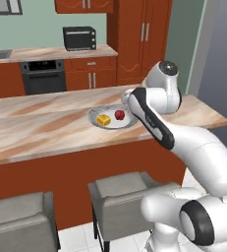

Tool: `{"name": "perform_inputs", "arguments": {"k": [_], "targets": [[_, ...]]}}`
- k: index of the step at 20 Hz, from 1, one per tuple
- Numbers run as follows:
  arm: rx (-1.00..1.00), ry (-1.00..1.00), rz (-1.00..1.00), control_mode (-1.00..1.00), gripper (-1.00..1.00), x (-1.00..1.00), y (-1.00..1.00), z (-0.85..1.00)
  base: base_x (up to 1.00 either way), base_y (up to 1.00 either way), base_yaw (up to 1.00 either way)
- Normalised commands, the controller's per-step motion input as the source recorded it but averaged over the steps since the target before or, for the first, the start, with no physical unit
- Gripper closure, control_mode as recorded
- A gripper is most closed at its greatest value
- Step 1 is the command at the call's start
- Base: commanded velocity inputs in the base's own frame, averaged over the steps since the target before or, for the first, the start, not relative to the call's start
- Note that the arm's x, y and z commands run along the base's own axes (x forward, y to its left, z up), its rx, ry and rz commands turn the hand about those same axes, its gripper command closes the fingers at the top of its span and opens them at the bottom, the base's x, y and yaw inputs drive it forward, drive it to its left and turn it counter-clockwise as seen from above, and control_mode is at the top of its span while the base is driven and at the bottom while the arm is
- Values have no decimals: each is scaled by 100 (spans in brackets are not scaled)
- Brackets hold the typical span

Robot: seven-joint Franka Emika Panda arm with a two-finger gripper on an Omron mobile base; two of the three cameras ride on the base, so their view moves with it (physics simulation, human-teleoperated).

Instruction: Take the cheese, chicken drumstick, and bell pepper from the fridge and place them on the plate on the dining counter to create an appetizer plate.

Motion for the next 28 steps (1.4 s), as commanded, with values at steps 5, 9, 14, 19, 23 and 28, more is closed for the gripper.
{"name": "perform_inputs", "arguments": {"k": [5, 9, 14, 19, 23, 28], "targets": [[0, 2, -1, -100, -100, -95, -4, 4, 0, 0, 0], [-2, 6, 0, -100, -100, -43, 0, 0, 0, 0, 0], [-1, -1, -1, 100, -100, -29, 0, 0, -60, -7, -25], [0, 0, 0, 100, -100, 0, 0, 0, -52, 0, -88], [0, 0, 0, 100, -100, 0, 0, 0, -31, 0, -94], [0, 0, 0, 100, -100, 0, 0, 0, -42, -2, -86]]}}
